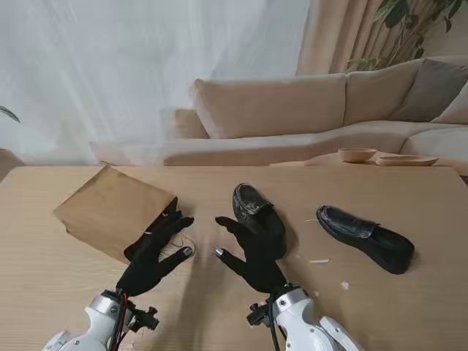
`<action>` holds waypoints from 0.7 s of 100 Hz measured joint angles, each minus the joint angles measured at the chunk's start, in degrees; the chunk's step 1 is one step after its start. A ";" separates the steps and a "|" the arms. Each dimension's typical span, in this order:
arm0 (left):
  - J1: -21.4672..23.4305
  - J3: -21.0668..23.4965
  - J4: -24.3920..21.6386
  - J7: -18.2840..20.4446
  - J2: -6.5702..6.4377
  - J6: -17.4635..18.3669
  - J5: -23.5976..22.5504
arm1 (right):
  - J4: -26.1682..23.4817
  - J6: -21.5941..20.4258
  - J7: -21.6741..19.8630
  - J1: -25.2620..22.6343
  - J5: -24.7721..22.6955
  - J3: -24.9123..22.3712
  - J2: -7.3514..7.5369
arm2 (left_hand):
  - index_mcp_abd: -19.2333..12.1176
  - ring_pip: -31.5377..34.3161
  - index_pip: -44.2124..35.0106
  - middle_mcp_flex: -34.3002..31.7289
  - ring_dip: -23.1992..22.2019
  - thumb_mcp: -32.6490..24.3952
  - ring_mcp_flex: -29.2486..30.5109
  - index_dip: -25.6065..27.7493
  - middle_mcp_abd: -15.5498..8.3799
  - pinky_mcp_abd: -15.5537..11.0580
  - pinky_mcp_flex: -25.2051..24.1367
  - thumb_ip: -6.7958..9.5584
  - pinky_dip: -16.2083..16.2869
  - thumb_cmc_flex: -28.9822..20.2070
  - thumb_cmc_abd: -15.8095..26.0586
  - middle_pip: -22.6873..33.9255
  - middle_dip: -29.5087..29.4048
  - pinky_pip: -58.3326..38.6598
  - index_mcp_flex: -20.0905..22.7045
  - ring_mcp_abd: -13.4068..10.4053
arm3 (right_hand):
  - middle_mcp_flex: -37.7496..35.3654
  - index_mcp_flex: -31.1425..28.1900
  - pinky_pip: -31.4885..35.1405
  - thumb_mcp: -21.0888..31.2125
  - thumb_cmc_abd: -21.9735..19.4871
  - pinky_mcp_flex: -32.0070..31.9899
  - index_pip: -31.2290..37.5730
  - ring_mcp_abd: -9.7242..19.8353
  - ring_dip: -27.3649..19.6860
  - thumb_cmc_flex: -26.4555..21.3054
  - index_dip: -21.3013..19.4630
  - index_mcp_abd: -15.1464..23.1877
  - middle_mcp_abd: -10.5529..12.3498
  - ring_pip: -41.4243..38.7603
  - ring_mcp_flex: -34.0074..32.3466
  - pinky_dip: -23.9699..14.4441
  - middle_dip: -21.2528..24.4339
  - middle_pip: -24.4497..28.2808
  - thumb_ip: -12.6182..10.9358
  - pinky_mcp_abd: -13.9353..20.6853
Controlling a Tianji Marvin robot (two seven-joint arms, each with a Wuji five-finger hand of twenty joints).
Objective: Bag the shoes
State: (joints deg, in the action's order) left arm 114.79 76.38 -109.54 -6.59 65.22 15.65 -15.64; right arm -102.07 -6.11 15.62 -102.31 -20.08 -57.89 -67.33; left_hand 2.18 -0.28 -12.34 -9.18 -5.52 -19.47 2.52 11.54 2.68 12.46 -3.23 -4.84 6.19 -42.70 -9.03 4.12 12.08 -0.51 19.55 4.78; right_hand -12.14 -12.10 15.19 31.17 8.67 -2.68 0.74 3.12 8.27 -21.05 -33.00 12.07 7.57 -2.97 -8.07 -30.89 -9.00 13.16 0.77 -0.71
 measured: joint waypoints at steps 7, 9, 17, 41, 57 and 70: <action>-0.05 -0.07 0.01 -0.15 0.00 0.01 -0.46 | 0.00 0.04 0.00 -0.01 -0.05 -0.03 0.00 | 0.00 0.00 0.00 0.00 0.03 0.00 0.00 -0.02 0.00 0.00 0.00 0.00 -0.11 0.00 0.00 -0.01 0.00 0.01 0.00 -0.01 | 0.00 0.00 -0.01 -0.57 0.00 0.00 0.00 0.00 0.00 0.00 -0.01 0.00 0.00 0.02 0.00 0.00 0.00 -0.01 0.00 0.00; -0.07 -0.09 0.02 -0.21 0.00 0.03 -0.59 | 0.00 0.06 0.00 -0.01 -0.05 -0.04 0.00 | 0.00 0.00 0.00 0.00 0.05 0.00 0.00 -0.02 0.00 0.00 0.00 0.00 -0.16 0.00 0.00 -0.01 0.00 0.01 -0.01 -0.01 | 0.00 0.00 -0.01 -0.58 0.00 0.00 0.00 0.00 0.00 0.00 -0.01 0.00 0.00 0.03 0.00 0.00 0.00 -0.01 0.00 0.00; -0.12 -0.11 0.08 -0.29 0.00 0.08 -0.79 | 0.00 0.12 0.03 -0.02 -0.12 -0.07 0.01 | 0.00 0.00 0.00 0.00 0.08 0.00 0.00 -0.03 -0.01 0.00 0.00 0.00 -0.65 -0.01 0.00 -0.01 0.00 0.03 -0.01 -0.03 | 0.00 0.00 -0.01 -0.59 0.00 -0.01 0.00 0.00 0.00 0.00 -0.02 0.00 0.00 0.03 0.00 0.00 0.00 -0.02 0.00 0.00; -0.28 -0.24 0.41 -0.89 0.01 0.47 -1.62 | -0.05 0.44 0.25 -0.03 -0.74 -0.10 0.02 | 0.00 0.00 -0.02 0.00 0.68 0.00 0.00 -0.06 -0.02 0.00 0.00 0.00 -0.73 -0.02 0.00 -0.02 0.00 0.03 -0.01 -0.07 | 0.00 -0.16 -0.01 -1.16 0.00 0.55 0.00 0.00 0.29 -0.99 -0.06 0.00 0.00 -0.60 0.00 0.00 -0.28 0.43 0.00 0.00; -0.51 -0.15 0.88 -1.79 0.08 1.35 -3.42 | -0.39 2.35 1.18 -0.09 -4.00 -0.15 0.03 | 0.00 0.00 -0.35 0.00 0.71 0.00 0.00 -0.07 -0.03 0.00 0.00 0.00 -1.32 -0.03 0.00 -0.02 0.00 0.05 -0.01 -0.07 | 0.00 -2.47 0.44 11.27 2.93 3.00 0.81 0.00 0.71 -1.63 -0.06 0.00 0.00 -5.14 0.00 0.00 -3.83 8.24 -7.40 -0.22; -0.86 -0.04 1.24 -2.04 0.11 2.02 -3.62 | -3.28 8.74 0.87 -1.06 -7.85 -1.25 0.23 | 0.00 0.00 -0.51 0.00 0.71 0.00 0.00 -0.12 -0.03 0.00 0.00 0.00 -1.33 -1.00 0.00 -0.02 0.00 0.05 -0.01 -0.07 | 0.00 -4.37 3.51 15.24 4.68 5.09 2.20 0.00 2.25 -1.52 -0.08 -0.09 0.00 -10.13 -0.01 -0.70 -5.72 13.52 -7.41 -1.57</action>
State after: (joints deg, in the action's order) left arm 113.92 76.35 -108.30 -8.64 65.33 17.67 -19.26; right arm -105.34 2.63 16.49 -103.37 -27.93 -59.15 -67.10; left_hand 2.18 -0.28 -12.85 -9.18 -4.81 -19.47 2.52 11.42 2.65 12.46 -3.23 -4.84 4.86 -43.70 -9.03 4.10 12.07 -0.46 19.54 4.72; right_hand -12.14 -16.47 18.70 46.40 13.35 2.41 2.94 3.12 10.52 -22.57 -33.08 11.98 7.57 -13.10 -8.08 -31.59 -14.72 26.68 -6.64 -2.28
